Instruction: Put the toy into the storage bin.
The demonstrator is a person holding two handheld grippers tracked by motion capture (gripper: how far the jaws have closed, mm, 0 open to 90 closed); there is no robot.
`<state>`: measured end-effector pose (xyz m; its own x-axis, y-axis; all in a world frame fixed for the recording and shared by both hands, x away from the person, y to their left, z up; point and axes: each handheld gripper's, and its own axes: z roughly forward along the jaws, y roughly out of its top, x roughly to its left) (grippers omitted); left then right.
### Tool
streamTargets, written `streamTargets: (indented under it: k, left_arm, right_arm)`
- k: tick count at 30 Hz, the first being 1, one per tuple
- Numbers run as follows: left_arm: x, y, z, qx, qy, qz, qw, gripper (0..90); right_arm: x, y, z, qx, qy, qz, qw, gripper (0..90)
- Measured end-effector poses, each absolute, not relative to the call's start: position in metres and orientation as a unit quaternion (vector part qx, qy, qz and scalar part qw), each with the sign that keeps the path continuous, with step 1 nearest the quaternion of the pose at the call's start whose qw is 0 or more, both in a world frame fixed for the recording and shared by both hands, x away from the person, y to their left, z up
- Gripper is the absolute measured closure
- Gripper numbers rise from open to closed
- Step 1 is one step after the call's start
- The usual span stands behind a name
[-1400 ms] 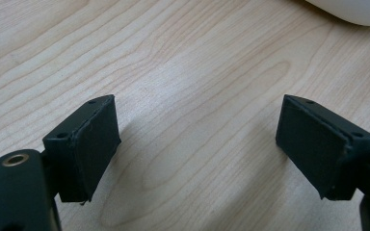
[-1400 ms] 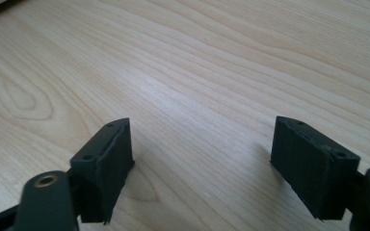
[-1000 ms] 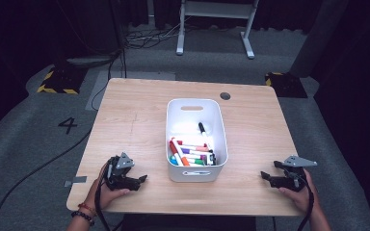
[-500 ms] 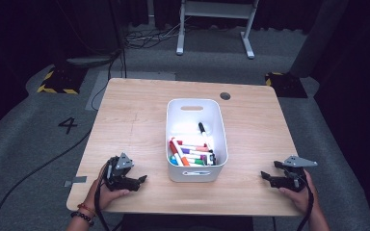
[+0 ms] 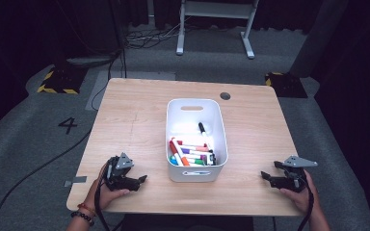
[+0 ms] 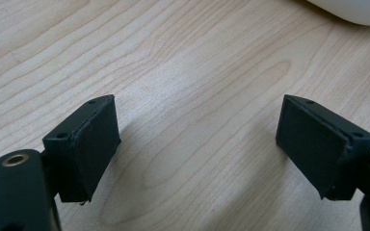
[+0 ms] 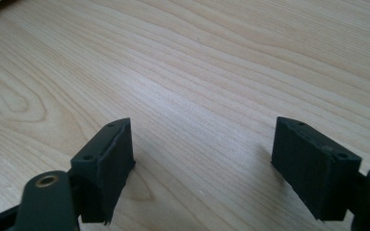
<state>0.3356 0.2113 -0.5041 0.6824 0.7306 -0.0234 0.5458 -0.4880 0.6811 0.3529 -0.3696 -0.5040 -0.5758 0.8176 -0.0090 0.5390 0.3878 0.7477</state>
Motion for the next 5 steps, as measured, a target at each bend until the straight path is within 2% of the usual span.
streamTargets:
  k: [3, 5]
  left_arm:
    - [0.3354, 0.2112, -0.5041, 0.851, 0.376, 0.136, 0.340, 15.4]
    - [0.3355, 0.2112, -0.5042, 0.851, 0.376, 0.136, 0.340, 15.4]
  right_arm:
    - [0.3530, -0.3696, -0.5041, 0.418, 0.811, 0.362, 0.192, 22.5]
    - [0.3533, -0.3693, -0.5043, 0.412, 0.815, 0.362, 0.189, 17.5]
